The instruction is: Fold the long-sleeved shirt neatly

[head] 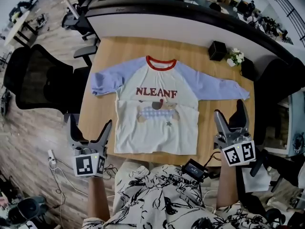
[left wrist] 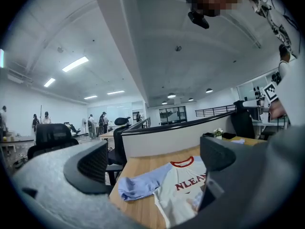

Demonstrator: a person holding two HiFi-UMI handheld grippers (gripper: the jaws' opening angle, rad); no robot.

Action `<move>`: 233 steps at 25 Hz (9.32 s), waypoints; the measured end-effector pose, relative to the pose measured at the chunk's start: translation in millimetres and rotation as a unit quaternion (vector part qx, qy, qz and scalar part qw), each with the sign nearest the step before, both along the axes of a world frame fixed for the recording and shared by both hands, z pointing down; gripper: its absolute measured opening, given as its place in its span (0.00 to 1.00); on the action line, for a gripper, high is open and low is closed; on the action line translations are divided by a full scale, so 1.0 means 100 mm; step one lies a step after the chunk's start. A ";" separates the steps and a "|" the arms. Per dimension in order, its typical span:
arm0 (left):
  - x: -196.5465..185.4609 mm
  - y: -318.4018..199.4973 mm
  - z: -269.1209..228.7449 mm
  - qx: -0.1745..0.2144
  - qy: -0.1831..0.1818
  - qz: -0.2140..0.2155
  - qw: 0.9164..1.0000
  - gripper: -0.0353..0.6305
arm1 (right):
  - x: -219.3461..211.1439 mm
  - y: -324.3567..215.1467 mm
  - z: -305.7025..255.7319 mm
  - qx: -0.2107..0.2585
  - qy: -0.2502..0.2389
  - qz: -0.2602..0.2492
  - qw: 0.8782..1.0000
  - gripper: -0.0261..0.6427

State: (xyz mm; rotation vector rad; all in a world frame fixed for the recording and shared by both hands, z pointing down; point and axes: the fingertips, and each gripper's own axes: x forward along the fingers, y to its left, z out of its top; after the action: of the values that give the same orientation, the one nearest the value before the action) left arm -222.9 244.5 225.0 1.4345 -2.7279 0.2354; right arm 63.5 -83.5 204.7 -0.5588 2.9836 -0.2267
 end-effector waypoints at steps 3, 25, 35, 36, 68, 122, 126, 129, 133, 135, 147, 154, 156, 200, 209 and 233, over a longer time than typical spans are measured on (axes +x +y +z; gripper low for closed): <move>-0.16 -0.17 0.07 -0.020 0.011 0.021 1.000 0.94 | -0.32 0.09 0.20 -0.026 0.009 -0.035 0.999 0.74; -2.06 -1.64 2.00 -0.250 0.061 0.346 0.902 0.75 | -3.40 1.29 2.03 -0.100 0.166 -0.189 0.963 0.51; -2.26 -1.67 2.99 -0.365 0.073 0.497 0.784 0.50 | -4.33 1.66 3.10 -0.192 0.246 -0.202 0.928 0.35; -2.27 -1.66 3.06 -0.372 0.079 0.506 0.774 0.47 | -4.40 1.66 3.18 -0.200 0.254 -0.197 0.926 0.35; -2.16 -1.47 3.29 -0.528 -0.015 0.682 0.507 0.27 | -4.66 2.69 3.38 0.157 0.394 -0.305 0.853 0.06; 0.74 -4.27 2.06 -0.289 -0.079 0.644 0.704 0.08 | -1.72 -0.29 2.38 -0.234 0.228 -0.055 0.944 0.06; 0.84 -4.43 2.50 -0.323 -0.046 0.641 0.695 0.08 | -1.58 -0.40 2.84 -0.274 0.262 -0.041 0.924 0.06; 0.90 -4.48 2.90 -0.349 -0.047 0.639 0.684 0.08 | -1.49 -0.47 3.21 -0.289 0.300 -0.026 0.909 0.06; 1.00 -4.60 3.25 -0.359 -0.071 0.630 0.685 0.08 | -1.43 -0.57 3.55 -0.300 0.329 -0.009 0.895 0.06; 1.06 -4.66 3.37 -0.360 -0.084 0.623 0.689 0.08 | -1.41 -0.61 3.66 -0.303 0.340 -0.001 0.890 0.06; 0.95 -4.86 3.23 -0.327 0.010 0.568 0.755 0.52 | -1.17 -0.77 3.58 -0.369 0.283 0.031 0.885 0.31; 1.29 -5.07 2.47 -0.271 0.015 0.568 0.777 0.58 | -0.35 -1.33 3.01 -0.333 0.213 0.115 0.911 0.45; 1.47 -5.19 2.21 -0.246 0.023 0.569 0.784 0.56 | 0.01 -1.58 2.99 -0.317 0.205 0.155 0.913 0.45; 4.62 -6.80 2.11 -0.224 -0.066 0.764 0.601 0.07 | 2.16 -3.66 3.25 -0.224 0.132 0.206 0.943 0.51; 4.28 -6.61 2.06 -0.213 -0.078 0.770 0.596 0.07 | 1.92 -3.53 2.82 -0.142 0.095 0.119 0.978 0.08; 1.72 -5.24 0.14 -0.100 -0.043 0.674 0.731 0.08 | -0.67 -1.14 0.18 -0.024 0.075 0.129 0.988 0.08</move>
State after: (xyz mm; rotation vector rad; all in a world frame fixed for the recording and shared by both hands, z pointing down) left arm -51.3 -279.6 238.6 2.9615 -1.0392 0.5763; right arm -3.5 -197.6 222.8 -1.0001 3.0113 -0.2444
